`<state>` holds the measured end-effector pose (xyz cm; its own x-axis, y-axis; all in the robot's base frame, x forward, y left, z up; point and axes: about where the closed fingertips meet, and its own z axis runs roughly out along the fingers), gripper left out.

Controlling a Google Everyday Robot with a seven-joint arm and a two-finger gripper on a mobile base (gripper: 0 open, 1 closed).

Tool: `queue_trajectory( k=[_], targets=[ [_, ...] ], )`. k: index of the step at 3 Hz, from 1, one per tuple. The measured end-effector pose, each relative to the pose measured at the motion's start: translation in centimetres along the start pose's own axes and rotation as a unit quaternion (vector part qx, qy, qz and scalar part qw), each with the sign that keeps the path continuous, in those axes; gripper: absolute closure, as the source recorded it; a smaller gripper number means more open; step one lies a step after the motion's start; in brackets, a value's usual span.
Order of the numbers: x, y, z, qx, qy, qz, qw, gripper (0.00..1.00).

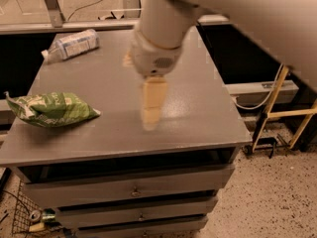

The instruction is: Pick green jalapeno chip bag

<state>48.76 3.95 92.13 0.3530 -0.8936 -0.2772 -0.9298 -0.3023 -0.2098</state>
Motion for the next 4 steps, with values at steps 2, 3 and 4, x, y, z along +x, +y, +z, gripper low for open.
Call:
queue_trajectory(
  k=[2, 3, 4],
  targets=[
    [-11.3, -4.3, 7.0, -0.039, 0.015, -0.150, 0.9878, 0.00],
    [-13.8, -6.3, 9.8, -0.055, 0.018, -0.179, 0.9822, 0.00],
    [-14.4, -7.8, 12.0, -0.069, 0.020, -0.188, 0.9796, 0.00]
  ],
)
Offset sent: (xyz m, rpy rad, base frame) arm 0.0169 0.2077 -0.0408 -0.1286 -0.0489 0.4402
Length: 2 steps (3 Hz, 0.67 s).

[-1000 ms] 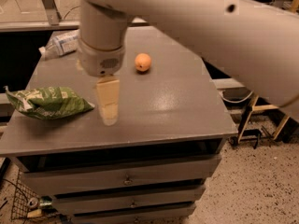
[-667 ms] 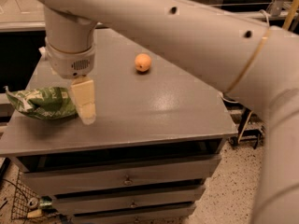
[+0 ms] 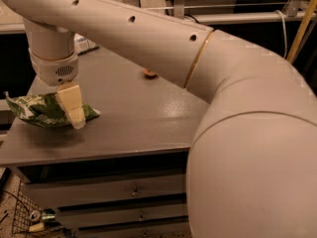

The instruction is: Pick green jalapeno chip bag

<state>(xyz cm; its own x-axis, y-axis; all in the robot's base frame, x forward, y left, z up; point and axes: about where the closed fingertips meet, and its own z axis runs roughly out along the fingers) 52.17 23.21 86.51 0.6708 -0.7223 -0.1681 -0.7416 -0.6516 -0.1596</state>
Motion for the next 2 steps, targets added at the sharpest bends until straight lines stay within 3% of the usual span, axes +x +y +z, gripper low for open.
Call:
queue_trajectory(
  k=[2],
  targets=[
    [1.85, -1.49, 2.52, -0.017, 0.008, 0.012, 0.9998, 0.46]
  ],
)
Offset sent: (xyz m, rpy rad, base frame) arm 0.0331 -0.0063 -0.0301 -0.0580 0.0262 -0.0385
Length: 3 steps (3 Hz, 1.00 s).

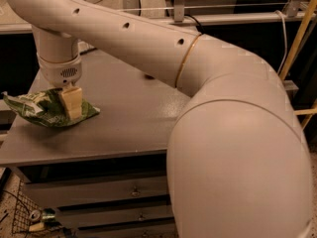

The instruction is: Pick green jalapeno chip bag

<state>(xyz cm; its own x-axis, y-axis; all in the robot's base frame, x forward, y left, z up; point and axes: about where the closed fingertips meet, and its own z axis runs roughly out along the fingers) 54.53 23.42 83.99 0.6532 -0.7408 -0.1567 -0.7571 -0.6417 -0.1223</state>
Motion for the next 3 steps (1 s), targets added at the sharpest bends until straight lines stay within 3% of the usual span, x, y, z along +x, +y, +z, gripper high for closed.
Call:
queue_trajectory(
  k=[1, 2, 3],
  targets=[
    [2.0, -0.4, -1.4, 0.018, 0.006, 0.019, 0.9996, 0.69],
    [4.0, -0.9, -5.4, 0.065, -0.007, 0.037, 0.9972, 0.92],
    [6.0, -1.2, -9.9, 0.118, -0.028, 0.051, 0.9913, 1.00]
  ],
)
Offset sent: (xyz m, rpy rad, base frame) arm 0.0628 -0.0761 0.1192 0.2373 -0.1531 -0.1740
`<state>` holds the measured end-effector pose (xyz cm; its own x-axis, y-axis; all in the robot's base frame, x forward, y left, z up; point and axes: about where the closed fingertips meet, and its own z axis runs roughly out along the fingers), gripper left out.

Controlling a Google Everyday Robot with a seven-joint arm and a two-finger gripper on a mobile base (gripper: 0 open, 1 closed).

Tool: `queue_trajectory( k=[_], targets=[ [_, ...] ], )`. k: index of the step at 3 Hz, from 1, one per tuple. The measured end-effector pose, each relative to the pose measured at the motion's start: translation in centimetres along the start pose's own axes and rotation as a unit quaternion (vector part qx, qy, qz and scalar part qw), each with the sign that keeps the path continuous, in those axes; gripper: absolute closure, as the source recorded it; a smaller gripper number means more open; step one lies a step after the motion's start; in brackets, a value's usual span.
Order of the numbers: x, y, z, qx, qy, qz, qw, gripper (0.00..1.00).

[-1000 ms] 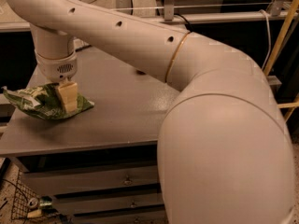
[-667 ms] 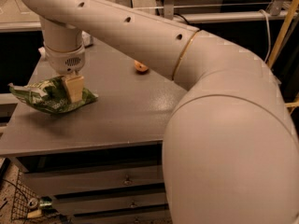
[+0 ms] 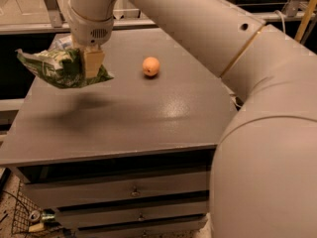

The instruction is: Pick green jalapeno chip bag

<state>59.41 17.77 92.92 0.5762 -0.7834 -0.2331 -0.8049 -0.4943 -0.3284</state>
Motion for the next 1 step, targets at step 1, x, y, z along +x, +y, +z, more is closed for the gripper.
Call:
queue_trajectory(
  k=[1],
  targets=[
    [1.01, -0.73, -2.74, 0.032, -0.022, 0.008, 0.9992, 1.00]
  ],
)
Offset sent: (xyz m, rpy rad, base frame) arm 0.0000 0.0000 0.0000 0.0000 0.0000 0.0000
